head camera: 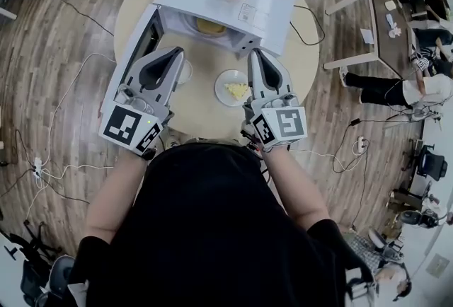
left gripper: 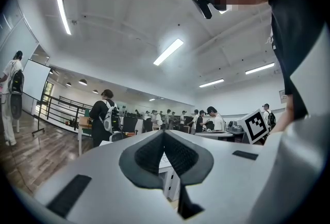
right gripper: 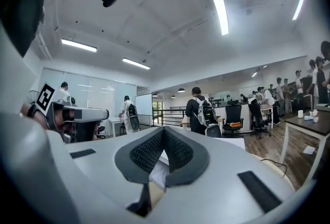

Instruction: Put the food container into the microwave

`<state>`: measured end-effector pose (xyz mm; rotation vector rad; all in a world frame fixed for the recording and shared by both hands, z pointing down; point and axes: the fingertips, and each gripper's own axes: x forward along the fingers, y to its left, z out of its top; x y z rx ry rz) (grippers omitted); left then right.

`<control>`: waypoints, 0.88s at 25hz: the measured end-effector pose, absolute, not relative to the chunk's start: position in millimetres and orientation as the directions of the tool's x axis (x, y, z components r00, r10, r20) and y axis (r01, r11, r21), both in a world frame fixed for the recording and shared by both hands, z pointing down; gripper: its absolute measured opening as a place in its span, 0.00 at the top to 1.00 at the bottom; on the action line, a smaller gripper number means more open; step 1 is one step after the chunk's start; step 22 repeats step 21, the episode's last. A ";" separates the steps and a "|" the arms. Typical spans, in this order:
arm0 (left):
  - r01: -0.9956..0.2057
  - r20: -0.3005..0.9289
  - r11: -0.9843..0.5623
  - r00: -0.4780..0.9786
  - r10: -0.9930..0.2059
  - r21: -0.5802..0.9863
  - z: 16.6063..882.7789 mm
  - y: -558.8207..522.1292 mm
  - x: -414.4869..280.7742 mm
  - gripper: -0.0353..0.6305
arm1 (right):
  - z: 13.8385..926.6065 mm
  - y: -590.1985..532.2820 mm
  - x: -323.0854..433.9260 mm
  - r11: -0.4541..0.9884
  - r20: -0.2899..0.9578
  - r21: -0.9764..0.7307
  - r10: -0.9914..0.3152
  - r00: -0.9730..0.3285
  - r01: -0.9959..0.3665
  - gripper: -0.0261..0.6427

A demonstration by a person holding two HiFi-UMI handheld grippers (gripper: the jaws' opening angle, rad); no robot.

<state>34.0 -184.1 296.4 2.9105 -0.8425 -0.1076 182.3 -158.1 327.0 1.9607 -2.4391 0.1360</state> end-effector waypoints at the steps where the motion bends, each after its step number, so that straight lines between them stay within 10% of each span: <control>1: -0.529 -0.036 -0.839 0.843 -0.537 0.126 297.4 -184.1 34.1 0.92 | 326.8 -157.9 184.0 0.207 0.060 -0.063 -0.976 -0.211 -0.976 0.94; 22: -0.519 -0.018 -0.842 0.850 -0.527 0.146 304.3 -186.8 38.6 0.92 | 333.0 -155.9 186.9 0.217 0.060 -0.052 -0.974 -0.220 -0.975 0.94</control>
